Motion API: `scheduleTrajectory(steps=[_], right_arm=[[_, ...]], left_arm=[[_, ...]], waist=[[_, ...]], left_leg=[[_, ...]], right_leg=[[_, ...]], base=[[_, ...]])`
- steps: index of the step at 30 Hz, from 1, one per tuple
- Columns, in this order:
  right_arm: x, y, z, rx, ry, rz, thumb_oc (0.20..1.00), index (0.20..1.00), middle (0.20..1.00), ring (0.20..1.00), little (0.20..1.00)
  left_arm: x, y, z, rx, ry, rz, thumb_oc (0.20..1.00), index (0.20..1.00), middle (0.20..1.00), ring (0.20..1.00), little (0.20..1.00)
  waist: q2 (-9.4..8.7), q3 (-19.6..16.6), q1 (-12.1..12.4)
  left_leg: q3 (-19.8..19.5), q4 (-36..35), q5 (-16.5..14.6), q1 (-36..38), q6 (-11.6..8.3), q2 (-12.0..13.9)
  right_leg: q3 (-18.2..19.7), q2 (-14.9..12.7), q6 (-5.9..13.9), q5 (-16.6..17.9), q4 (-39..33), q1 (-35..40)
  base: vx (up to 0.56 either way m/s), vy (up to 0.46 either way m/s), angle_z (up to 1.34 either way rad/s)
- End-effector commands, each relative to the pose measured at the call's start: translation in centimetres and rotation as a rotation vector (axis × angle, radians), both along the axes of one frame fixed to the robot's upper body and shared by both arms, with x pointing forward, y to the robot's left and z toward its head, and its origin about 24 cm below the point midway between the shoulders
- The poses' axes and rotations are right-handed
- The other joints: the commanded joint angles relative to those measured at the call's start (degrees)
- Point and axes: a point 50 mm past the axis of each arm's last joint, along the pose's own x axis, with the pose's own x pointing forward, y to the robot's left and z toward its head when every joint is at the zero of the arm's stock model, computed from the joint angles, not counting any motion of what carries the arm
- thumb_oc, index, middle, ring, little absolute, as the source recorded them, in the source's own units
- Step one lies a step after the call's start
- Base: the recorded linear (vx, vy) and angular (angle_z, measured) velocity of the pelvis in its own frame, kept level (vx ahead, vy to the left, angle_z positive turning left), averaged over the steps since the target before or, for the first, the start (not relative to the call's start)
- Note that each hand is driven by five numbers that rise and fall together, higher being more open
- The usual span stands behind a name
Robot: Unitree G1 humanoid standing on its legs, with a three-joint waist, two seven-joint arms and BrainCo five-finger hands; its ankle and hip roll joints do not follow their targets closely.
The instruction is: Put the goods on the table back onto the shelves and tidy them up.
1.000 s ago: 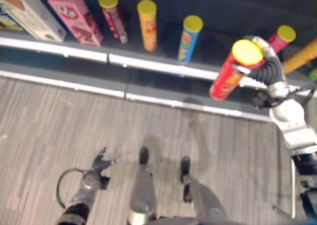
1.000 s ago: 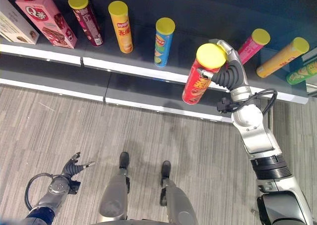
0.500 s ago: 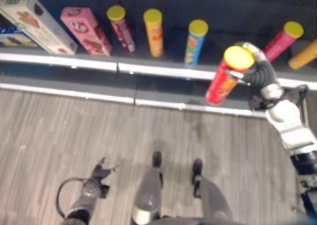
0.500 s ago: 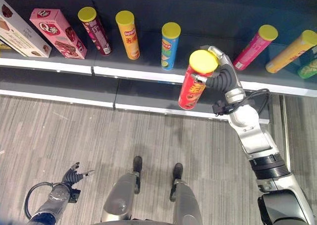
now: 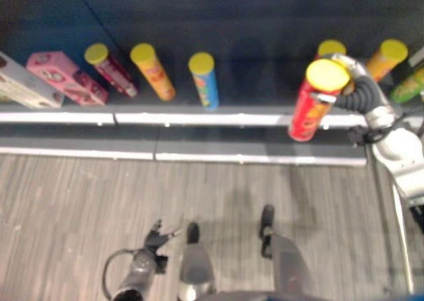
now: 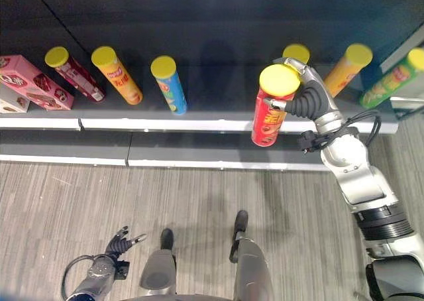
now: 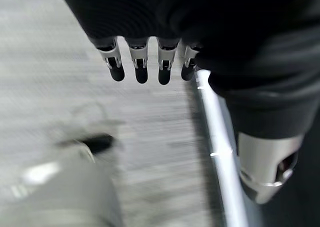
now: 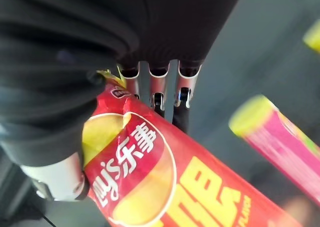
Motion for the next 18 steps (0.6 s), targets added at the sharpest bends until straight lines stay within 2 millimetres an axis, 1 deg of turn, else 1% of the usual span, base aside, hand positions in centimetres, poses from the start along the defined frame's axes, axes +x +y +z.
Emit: scheduleTrajectory(steps=[1, 2, 3, 4, 5, 6, 7, 9, 10, 11, 12, 16, 18], right_arm=[[-2.0, 2.1, 2.4, -0.015, -0.156, 0.109, 0.200, 0.200, 0.200, 0.200, 0.200], [-2.2, 2.4, 2.7, -0.018, -0.183, 0.119, 0.200, 0.200, 0.200, 0.200, 0.200], [-2.2, 2.4, 2.7, -0.018, -0.184, 0.120, 0.200, 0.200, 0.200, 0.200, 0.200], [-2.4, 2.5, 2.8, -0.014, -0.197, 0.123, 0.200, 0.200, 0.200, 0.200, 0.200], [-2.7, 2.9, 3.0, -0.019, -0.216, 0.138, 0.200, 0.200, 0.200, 0.200, 0.200], [-2.7, 3.1, 3.0, -0.014, -0.220, 0.136, 0.200, 0.200, 0.200, 0.200, 0.200], [-2.7, 3.8, 3.2, -0.008, -0.243, 0.160, 0.200, 0.200, 0.200, 0.200, 0.200], [-2.8, 4.2, 3.3, -0.006, -0.256, 0.175, 0.200, 0.200, 0.200, 0.200, 0.200], [-2.7, 4.8, 3.4, -0.011, -0.264, 0.189, 0.200, 0.200, 0.200, 0.200, 0.200], [-2.7, 4.9, 3.4, -0.011, -0.264, 0.190, 0.200, 0.200, 0.200, 0.200, 0.200], [-2.5, 5.3, 3.4, -0.017, -0.269, 0.201, 0.200, 0.200, 0.200, 0.200, 0.200], [-2.1, 5.7, 3.5, -0.040, -0.274, 0.193, 0.200, 0.200, 0.200, 0.200, 0.200], [-1.5, 5.8, 3.6, -0.073, -0.282, 0.167, 0.200, 0.200, 0.200, 0.200, 0.200]], left_arm=[[0.0, 2.3, 1.1, 0.066, -0.023, -0.032, 1.000, 1.000, 1.000, 1.000, 1.000], [-0.1, 2.4, 1.1, 0.078, -0.018, -0.042, 1.000, 1.000, 1.000, 1.000, 1.000], [-0.1, 2.4, 1.1, 0.078, -0.018, -0.042, 1.000, 1.000, 1.000, 1.000, 1.000], [-0.6, 2.5, 0.9, 0.080, -0.002, -0.042, 1.000, 1.000, 1.000, 1.000, 1.000], [-0.8, 2.4, 0.7, 0.076, 0.007, -0.052, 1.000, 1.000, 1.000, 1.000, 1.000], [-0.8, 2.4, 0.7, 0.080, 0.012, -0.057, 1.000, 1.000, 1.000, 1.000, 1.000], [-0.6, 3.1, 1.0, 0.116, 0.006, -0.053, 1.000, 1.000, 1.000, 1.000, 1.000], [-0.5, 3.4, 1.1, 0.123, -0.002, -0.045, 1.000, 1.000, 1.000, 1.000, 1.000], [-0.3, 4.1, 1.5, 0.146, -0.015, -0.025, 1.000, 1.000, 1.000, 1.000, 1.000], [-0.3, 4.2, 1.5, 0.146, -0.016, -0.024, 1.000, 1.000, 1.000, 1.000, 1.000], [-0.4, 4.7, 1.7, 0.159, -0.019, -0.002, 1.000, 1.000, 1.000, 1.000, 1.000], [-0.5, 5.0, 1.7, 0.171, -0.014, 0.011, 1.000, 1.000, 1.000, 1.000, 1.000], [-0.3, 5.0, 1.8, 0.180, -0.017, 0.008, 1.000, 1.000, 1.000, 1.000, 1.000]], waist=[[-1.93, -3.4, 1.8], [-0.23, -3.8, 2.0], [-0.34, -3.8, 2.0], [0.43, -4.0, 1.6], [0.92, -3.6, 1.2], [1.01, -3.4, 1.0], [1.26, -3.1, 0.7], [1.13, -3.0, 0.9], [1.00, -2.7, 1.3], [0.95, -2.8, 1.4], [0.78, -2.4, 1.8], [0.43, -1.7, 2.2], [0.45, -1.1, 2.3]], left_leg=[[-0.3, 3.5, -7.4, -3.2, 1.94, -4.1], [-2.1, -4.3, -5.7, -3.9, 1.89, -5.5], [-2.1, -4.6, -5.3, -3.9, 1.92, -5.7], [-2.4, -5.6, -5.5, -3.8, 2.29, -6.2], [-1.6, -5.1, -5.5, -4.3, 2.70, -6.6], [-1.0, -4.8, -5.6, -4.6, 2.87, -7.2], [0.6, -4.6, -6.0, -5.0, 3.20, -8.1], [1.4, -4.7, -6.1, -5.1, 3.29, -8.5], [2.2, -4.0, -6.5, -5.6, 3.44, -8.8], [2.3, -3.9, -6.6, -5.7, 3.46, -8.8], [2.6, -3.3, -7.1, -6.2, 3.65, -8.8], [2.6, -2.3, -7.5, -7.0, 3.78, -8.6], [2.3, -1.8, -7.6, -7.7, 3.85, -8.5]], right_leg=[[5.7, -3.2, 6.89, -2.3, -8.3, 0.1], [6.5, -2.1, 7.25, -3.4, -6.6, -0.2], [6.6, -2.2, 7.26, -3.3, -6.7, -0.4], [6.9, -2.1, 8.04, -3.1, -6.0, -0.8], [7.3, -2.6, 8.14, -2.5, -5.0, -1.4], [7.8, -2.8, 8.31, -2.0, -5.3, -1.8], [9.3, -3.5, 9.06, -0.4, -6.5, -2.9], [10.0, -3.7, 9.32, 0.2, -7.2, -3.5], [10.5, -4.2, 9.65, 1.2, -8.3, -4.2], [10.6, -4.2, 9.66, 1.2, -8.3, -4.3], [10.9, -4.5, 9.82, 1.7, -8.9, -4.9], [10.6, -4.9, 9.85, 2.4, -9.3, -5.6], [10.6, -5.0, 9.76, 2.6, -9.1, -6.2]], base=[[0.13, 0.121, 0.29], [0.12, 0.119, 0.34], [0.14, 0.191, 0.17], [0.08, 0.162, 0.03], [0.10, 0.217, -0.16], [0.04, 0.278, -0.38], [0.01, 0.245, -0.65], [0.00, 0.144, -0.72], [0.00, 0.054, -0.36], [-0.01, 0.058, -0.29], [-0.01, 0.002, -0.20], [-0.01, -0.002, -0.06], [-0.03, -0.026, 0.04]])
